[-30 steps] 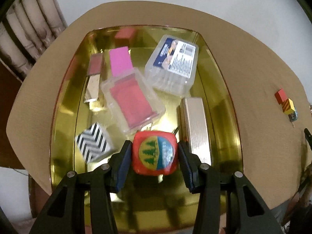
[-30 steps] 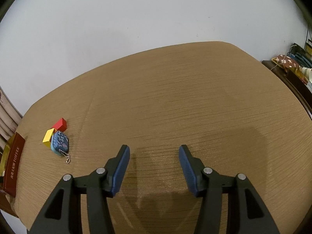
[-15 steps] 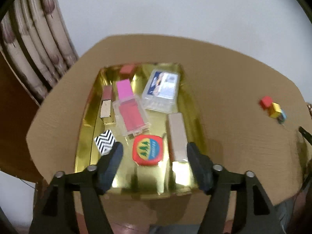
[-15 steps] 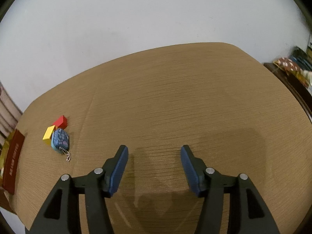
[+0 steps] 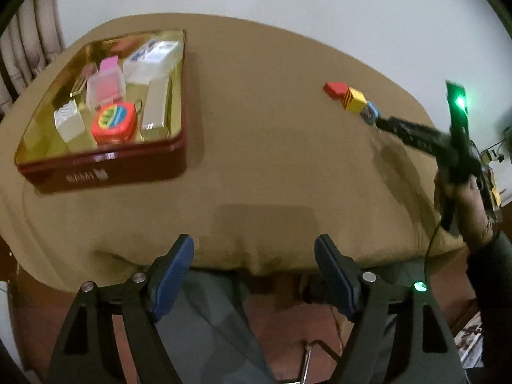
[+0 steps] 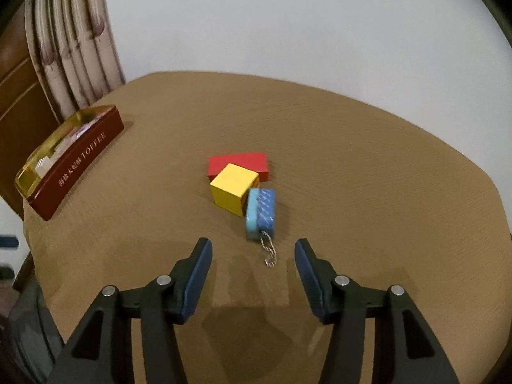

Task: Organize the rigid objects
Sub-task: 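Grasp the blue dotted keychain case with the right gripper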

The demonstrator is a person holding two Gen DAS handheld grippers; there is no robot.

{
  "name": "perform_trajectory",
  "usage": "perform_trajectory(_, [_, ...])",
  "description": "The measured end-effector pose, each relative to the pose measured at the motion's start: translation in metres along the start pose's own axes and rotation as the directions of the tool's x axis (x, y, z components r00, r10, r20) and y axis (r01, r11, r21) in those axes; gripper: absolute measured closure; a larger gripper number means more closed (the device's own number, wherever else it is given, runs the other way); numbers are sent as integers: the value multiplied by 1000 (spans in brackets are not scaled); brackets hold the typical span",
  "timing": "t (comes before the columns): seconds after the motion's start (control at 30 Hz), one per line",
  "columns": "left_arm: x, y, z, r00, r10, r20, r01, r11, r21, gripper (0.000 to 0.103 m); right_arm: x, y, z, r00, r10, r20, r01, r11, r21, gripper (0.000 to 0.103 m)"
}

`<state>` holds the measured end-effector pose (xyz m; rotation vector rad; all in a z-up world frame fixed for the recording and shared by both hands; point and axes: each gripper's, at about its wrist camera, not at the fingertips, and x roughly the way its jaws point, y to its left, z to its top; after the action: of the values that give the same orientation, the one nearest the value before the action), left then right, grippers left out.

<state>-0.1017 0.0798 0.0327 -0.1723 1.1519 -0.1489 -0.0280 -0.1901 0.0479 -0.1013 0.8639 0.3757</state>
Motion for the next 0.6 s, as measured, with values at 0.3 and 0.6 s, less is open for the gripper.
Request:
perform_trajectory(0.3, [6,0,-4,1000,-13,-25,13,1000,-6,29,27,-8,13,997,-30,-72,27,999,-42,73])
perform_trajectory(0.6, [2,1,-9,999,-10,-34,11,1000,21,28,38,-16,19,995,-10,-101,10,1000,-7,82])
